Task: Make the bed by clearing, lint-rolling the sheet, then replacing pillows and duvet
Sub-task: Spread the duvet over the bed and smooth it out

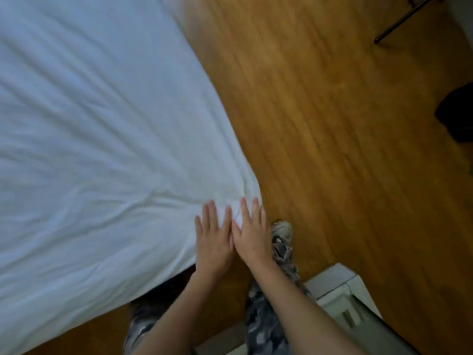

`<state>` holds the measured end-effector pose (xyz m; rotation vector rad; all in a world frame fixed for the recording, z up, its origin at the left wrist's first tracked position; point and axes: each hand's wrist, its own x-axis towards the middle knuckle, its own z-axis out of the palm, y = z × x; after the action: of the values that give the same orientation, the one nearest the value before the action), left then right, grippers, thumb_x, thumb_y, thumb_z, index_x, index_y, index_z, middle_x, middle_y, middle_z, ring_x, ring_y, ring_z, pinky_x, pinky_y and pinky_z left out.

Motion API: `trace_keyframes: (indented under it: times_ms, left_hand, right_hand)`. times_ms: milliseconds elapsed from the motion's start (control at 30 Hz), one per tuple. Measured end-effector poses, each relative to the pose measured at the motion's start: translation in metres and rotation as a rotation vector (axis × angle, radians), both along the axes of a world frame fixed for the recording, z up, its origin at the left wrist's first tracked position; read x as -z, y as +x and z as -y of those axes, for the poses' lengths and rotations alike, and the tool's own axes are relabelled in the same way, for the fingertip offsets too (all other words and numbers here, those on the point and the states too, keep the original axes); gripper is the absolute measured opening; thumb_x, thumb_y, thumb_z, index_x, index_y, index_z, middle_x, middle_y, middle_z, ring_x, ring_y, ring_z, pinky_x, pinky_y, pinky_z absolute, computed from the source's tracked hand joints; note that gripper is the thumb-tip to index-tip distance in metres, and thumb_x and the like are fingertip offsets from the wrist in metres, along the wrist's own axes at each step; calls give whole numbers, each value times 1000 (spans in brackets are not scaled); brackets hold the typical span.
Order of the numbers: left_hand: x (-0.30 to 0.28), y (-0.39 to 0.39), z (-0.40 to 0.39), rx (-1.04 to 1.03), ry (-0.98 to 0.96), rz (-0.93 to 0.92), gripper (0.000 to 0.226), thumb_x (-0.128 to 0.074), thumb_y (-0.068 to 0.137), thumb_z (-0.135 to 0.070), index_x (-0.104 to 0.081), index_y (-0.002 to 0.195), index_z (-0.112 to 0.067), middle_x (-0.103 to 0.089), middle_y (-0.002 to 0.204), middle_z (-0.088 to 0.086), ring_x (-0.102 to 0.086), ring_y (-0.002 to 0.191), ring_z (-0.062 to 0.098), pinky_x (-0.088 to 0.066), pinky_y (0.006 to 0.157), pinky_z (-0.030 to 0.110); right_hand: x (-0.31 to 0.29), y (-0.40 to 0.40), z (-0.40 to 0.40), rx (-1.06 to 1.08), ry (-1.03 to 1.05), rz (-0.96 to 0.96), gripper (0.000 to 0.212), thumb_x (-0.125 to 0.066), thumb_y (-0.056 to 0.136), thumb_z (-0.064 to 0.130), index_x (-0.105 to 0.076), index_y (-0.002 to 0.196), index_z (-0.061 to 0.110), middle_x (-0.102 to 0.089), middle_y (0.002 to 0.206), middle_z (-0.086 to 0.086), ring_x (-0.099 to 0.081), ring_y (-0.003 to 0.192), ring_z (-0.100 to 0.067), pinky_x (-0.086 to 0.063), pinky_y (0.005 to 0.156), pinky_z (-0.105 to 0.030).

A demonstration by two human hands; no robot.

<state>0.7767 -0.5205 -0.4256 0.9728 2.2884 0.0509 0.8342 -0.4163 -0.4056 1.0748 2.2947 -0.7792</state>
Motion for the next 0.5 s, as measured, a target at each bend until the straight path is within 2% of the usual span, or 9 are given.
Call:
trace_keyframes:
  times_ms: [67,167,267,367,500]
  left_hand:
    - [-27,12,-31,102,-95,36,55,-33,95,-36,-41,146,-15,-27,153,29,-25,141,47,-21,112,59]
    - [-82,11,-71,253,-253,146,55,-34,102,-37,-20,154,-27,-7,162,16,-9,149,35,-10,119,49]
    - [-144,-1,-118,100,-213,174,50,-35,104,-37,-27,152,-26,-23,160,11,-25,145,28,-21,116,36]
    - [-200,-18,-164,-94,-79,187,47,-39,103,-36,-39,148,-22,-41,151,7,-39,137,28,-33,109,38]
    - [-255,-53,-220,-183,49,232,43,-43,102,-33,-46,142,-19,-49,145,6,-45,132,26,-38,105,38]
  right_hand:
    - [-30,24,-34,25,-234,109,63,-31,100,50,-11,153,23,-18,159,-9,-28,141,-29,-32,110,-45]
    - [-92,61,-97,34,-337,175,63,-32,100,49,-13,154,21,-20,159,-4,-23,143,-24,-28,113,-43]
    - [-153,83,-161,154,-326,109,59,-33,101,46,-19,153,20,-24,157,-3,-24,143,-24,-27,114,-43]
    - [-204,82,-220,256,-268,42,57,-34,102,45,-23,152,19,-27,156,-4,-27,142,-25,-28,113,-43]
    - [-244,57,-284,234,-184,27,55,-35,101,46,-28,150,20,-34,153,-4,-34,139,-25,-32,109,-40]
